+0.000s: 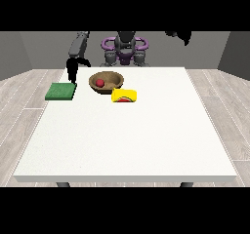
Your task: Pick the cup and pour the ball into the bowl, then pick the bowl and place it on the pad
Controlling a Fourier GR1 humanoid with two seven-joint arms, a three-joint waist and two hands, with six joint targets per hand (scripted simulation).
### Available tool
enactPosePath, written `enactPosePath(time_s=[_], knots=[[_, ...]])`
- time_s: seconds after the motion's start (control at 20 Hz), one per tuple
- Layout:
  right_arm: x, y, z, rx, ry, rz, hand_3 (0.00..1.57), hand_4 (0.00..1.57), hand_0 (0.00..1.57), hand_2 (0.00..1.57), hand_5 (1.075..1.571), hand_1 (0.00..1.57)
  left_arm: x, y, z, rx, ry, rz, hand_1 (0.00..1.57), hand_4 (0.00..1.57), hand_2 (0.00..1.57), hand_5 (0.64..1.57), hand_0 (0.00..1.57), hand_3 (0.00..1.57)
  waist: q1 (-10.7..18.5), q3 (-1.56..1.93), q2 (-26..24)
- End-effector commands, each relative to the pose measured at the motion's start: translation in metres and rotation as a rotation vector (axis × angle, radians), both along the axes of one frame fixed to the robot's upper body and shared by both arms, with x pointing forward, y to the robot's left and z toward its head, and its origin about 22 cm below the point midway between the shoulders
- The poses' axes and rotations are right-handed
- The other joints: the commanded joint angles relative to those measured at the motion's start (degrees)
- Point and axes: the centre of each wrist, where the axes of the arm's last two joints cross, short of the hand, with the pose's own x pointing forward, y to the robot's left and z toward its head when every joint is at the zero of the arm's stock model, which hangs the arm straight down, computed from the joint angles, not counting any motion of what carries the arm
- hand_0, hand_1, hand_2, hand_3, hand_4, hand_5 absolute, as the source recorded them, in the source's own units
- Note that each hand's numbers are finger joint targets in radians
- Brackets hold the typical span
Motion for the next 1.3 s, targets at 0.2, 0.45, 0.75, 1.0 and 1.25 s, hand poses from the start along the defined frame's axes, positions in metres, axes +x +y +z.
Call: enactPosePath(time_s=[0.2, 0.45, 0.75, 1.0, 1.25], knots=[[0.013, 0.045, -0.006, 0.055, -0.049, -0.03, 0.0, 0.0, 0.0, 0.0, 1.568, 0.0, -0.003, 0.14, 0.038, -0.106, -0.052, -0.082, 0.0, 0.33, 0.0, 1.511, 0.0, 0.0, 0.8, 0.37, 3.9], [0.019, 0.043, -0.025, 0.052, -0.059, -0.018, 0.0, 0.0, 0.0, 0.0, 1.568, 0.0, -0.017, 0.187, 0.061, -0.103, -0.132, -0.069, 0.0, 0.28, 0.0, 1.508, 0.0, 0.0, 0.1, 0.43, 7.2], [0.034, 0.077, -0.044, 0.032, -0.015, 0.019, 0.0, 0.0, 0.0, 0.0, 1.569, 0.0, -0.025, 0.208, 0.059, -0.103, -0.084, -0.021, 0.0, 0.24, 0.0, 1.502, 0.0, 0.0, -1.7, 0.45, 6.0], [0.04, 0.078, -0.05, 0.054, -0.013, 0.006, 0.0, 0.0, 0.0, 0.0, 1.571, 0.0, -0.035, 0.225, 0.076, -0.084, -0.121, 0.005, 0.0, 0.22, 0.0, 1.491, 0.0, 0.0, -1.8, 0.46, 7.1], [0.026, 0.102, -0.069, 0.132, 0.105, -0.028, 0.0, 0.4, 0.58, 0.0, 1.531, 0.58, -0.034, 0.224, 0.067, -0.1, -0.134, -0.005, 0.0, 0.21, 0.0, 1.506, 0.0, 0.0, -1.0, 0.46, 7.6]])
